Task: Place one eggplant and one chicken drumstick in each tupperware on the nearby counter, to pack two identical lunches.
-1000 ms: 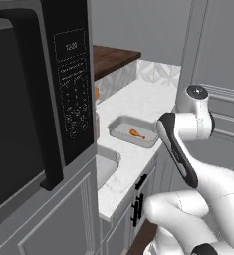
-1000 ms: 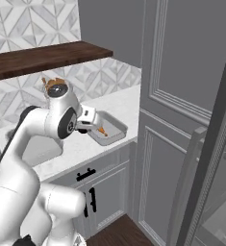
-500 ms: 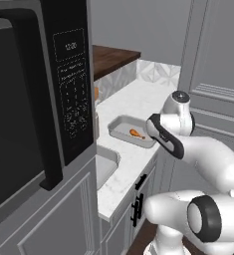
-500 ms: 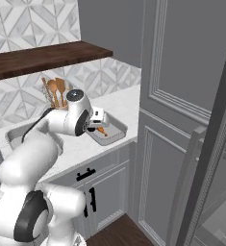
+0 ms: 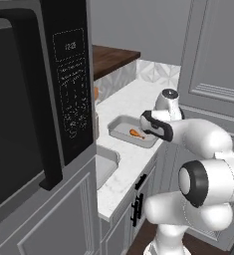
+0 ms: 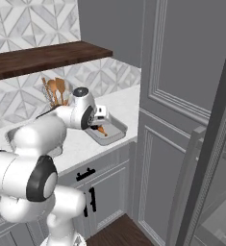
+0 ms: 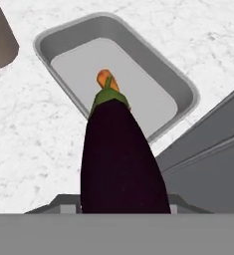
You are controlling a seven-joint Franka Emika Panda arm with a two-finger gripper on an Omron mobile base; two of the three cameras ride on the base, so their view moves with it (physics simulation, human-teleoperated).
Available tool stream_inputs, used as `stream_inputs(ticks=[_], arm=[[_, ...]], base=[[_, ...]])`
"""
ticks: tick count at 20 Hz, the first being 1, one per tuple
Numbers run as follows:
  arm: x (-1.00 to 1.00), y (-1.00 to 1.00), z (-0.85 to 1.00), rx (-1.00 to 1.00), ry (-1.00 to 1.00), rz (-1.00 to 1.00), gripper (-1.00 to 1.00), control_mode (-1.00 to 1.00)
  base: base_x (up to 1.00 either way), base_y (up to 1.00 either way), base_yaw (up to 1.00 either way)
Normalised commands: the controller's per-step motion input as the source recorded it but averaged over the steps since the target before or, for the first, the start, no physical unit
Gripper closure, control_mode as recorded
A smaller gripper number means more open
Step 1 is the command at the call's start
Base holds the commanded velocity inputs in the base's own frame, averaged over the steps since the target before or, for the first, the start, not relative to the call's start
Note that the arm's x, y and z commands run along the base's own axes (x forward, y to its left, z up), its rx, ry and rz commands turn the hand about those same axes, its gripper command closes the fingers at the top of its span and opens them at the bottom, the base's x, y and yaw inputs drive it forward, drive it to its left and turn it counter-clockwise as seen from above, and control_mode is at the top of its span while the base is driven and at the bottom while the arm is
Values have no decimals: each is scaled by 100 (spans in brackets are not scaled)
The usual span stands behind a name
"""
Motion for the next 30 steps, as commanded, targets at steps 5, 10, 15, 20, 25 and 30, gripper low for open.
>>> stream_inputs(ticks=[5, 10, 15, 20, 25, 30], arm=[[44, 0, -73, 0, 0, 8, 100, -100], [34, -9, -27, 0, -2, 9, 100, -100], [61, -12, 0, 0, -1, 10, 100, -100], [53, 0, -19, 0, 4, 6, 100, -100], [25, 0, -20, 0, 3, 2, 100, -100], [1, 0, -25, 0, 2, 0, 100, -100]], base=[[0, 0, 0], [0, 0, 0], [0, 0, 0], [0, 0, 0], [0, 0, 0], [0, 0, 0]])
